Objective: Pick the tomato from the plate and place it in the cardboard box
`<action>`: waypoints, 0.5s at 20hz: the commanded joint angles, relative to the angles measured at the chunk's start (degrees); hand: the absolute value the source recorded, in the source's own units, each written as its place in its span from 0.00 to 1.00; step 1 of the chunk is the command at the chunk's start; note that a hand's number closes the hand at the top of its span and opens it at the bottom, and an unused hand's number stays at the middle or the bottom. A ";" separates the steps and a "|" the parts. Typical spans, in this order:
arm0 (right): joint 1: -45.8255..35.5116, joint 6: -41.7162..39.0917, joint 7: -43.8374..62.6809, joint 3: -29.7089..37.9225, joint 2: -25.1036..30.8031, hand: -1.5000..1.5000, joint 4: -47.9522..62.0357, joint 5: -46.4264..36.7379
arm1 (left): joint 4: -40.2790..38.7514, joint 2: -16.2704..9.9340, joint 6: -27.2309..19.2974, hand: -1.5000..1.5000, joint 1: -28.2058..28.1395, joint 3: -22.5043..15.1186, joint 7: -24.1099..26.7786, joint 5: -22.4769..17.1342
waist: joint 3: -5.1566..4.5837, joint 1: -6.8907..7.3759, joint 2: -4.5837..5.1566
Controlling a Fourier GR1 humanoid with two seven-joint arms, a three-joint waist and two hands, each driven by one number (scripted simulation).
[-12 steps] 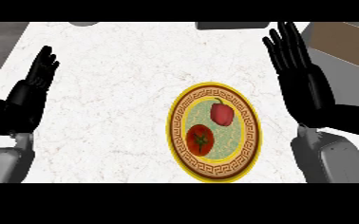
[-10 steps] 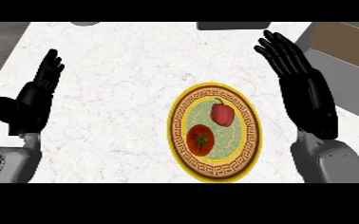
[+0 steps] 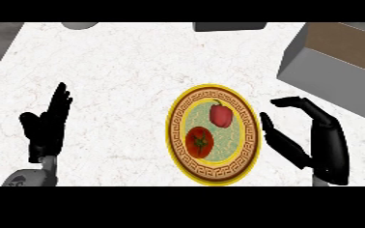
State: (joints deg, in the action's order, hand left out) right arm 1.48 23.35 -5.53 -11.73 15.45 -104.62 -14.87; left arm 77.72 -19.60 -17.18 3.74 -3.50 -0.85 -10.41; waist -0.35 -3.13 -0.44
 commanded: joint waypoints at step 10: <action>26.62 0.26 20.52 -10.93 2.35 0.00 -24.64 -36.13 | -4.96 3.71 0.01 0.50 1.28 -0.15 2.33 0.74 | 0.09 1.82 0.41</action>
State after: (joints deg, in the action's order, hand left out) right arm 23.59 29.39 5.14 -21.41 15.91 -120.70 -43.61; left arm 75.65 -16.29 -18.02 3.72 -4.56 -0.08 -9.42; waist -0.21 -1.65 -0.24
